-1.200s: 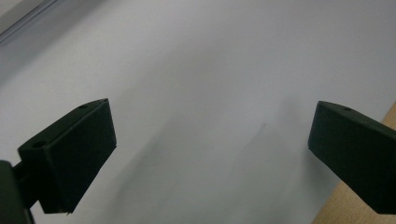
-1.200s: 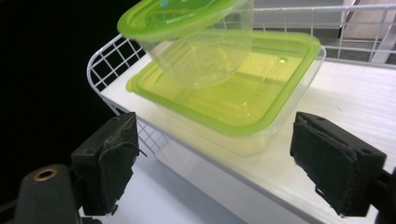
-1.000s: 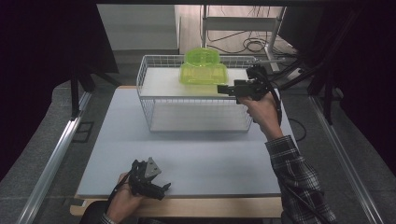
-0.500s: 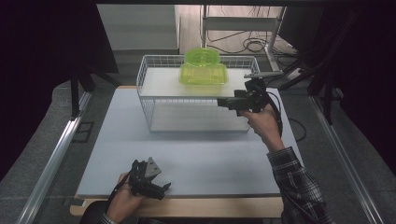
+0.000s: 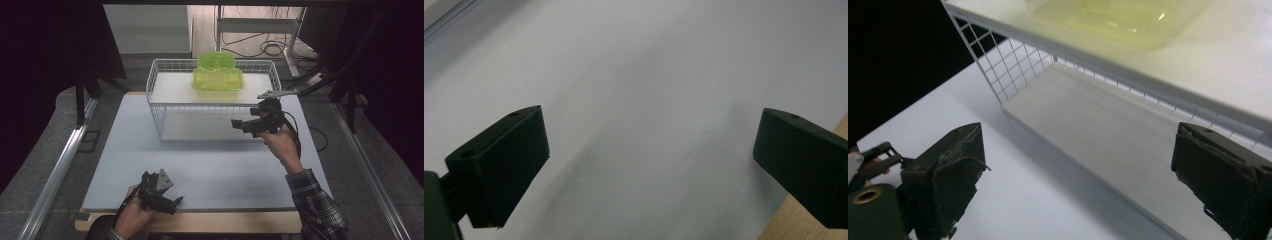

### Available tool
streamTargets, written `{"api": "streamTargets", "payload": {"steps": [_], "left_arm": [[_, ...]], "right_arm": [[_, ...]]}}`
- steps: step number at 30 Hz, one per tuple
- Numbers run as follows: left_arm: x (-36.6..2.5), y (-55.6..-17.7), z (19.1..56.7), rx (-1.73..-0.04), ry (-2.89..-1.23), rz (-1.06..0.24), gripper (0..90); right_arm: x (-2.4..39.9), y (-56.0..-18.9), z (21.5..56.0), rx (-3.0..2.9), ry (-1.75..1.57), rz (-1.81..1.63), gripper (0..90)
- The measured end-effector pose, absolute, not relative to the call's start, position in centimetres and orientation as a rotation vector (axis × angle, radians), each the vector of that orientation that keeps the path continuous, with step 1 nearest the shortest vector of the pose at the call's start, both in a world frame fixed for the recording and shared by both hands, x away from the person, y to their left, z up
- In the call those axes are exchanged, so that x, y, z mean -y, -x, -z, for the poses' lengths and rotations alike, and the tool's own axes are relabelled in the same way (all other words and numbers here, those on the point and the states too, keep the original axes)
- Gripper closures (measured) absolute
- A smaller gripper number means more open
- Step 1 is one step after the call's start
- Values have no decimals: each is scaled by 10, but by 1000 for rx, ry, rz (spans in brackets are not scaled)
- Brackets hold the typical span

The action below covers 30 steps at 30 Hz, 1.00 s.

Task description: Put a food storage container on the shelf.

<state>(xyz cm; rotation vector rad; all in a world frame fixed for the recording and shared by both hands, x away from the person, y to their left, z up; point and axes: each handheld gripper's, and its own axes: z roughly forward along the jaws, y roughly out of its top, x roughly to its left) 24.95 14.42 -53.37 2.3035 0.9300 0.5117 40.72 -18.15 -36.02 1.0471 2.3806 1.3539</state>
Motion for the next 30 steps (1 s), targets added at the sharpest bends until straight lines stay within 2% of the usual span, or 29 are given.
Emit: {"api": "streamTargets", "payload": {"steps": [17,30], "left_arm": [[-143,-249,535,-931,-2306,-516,10],[-143,-249,535,-923,-2316,-522,9]], "right_arm": [[196,-385,407,-2369,-1002,-1318,46],[204,-369,429,-2376,-987,-1272,9]]}}
